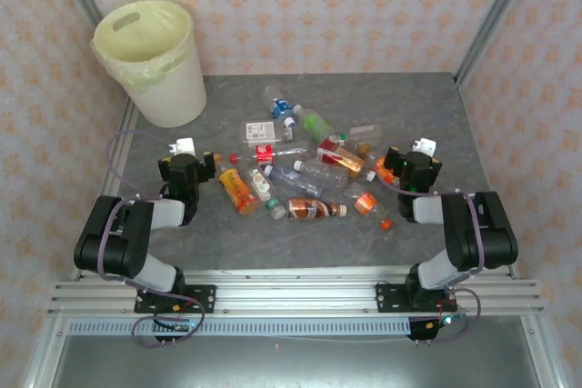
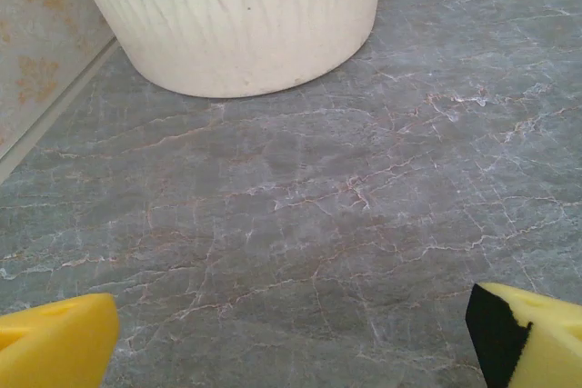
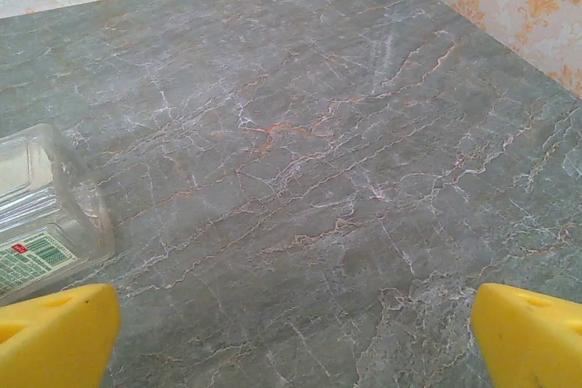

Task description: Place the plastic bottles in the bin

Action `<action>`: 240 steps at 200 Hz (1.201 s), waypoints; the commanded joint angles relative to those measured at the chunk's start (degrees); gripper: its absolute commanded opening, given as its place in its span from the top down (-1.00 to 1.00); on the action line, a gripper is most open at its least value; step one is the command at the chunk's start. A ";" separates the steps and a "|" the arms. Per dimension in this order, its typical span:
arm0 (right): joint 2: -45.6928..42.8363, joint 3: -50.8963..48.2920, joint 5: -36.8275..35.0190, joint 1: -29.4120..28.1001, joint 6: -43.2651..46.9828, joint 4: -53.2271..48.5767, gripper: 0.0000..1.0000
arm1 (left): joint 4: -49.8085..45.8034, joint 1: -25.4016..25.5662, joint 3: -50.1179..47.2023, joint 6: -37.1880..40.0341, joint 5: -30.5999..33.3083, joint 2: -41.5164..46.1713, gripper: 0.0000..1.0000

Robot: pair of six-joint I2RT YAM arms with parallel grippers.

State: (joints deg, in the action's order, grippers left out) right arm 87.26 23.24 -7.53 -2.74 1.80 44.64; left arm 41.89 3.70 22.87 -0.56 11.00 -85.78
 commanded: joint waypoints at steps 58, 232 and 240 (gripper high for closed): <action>0.02 0.13 -0.90 -0.16 -0.05 1.32 -0.98 | 2.23 -0.29 0.69 -0.51 1.33 0.09 -1.00; -17.54 8.98 -1.97 0.09 -6.66 -27.23 -0.99 | -34.40 2.18 14.01 -7.41 5.00 18.25 -1.00; -19.06 10.25 -2.77 0.10 -9.36 -30.88 -0.98 | -39.38 2.46 16.14 -11.35 6.70 19.47 -1.00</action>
State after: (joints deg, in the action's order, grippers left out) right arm 73.08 29.69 -7.75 -2.74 -0.64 26.52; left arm 19.16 5.23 33.30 -3.75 13.17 -69.49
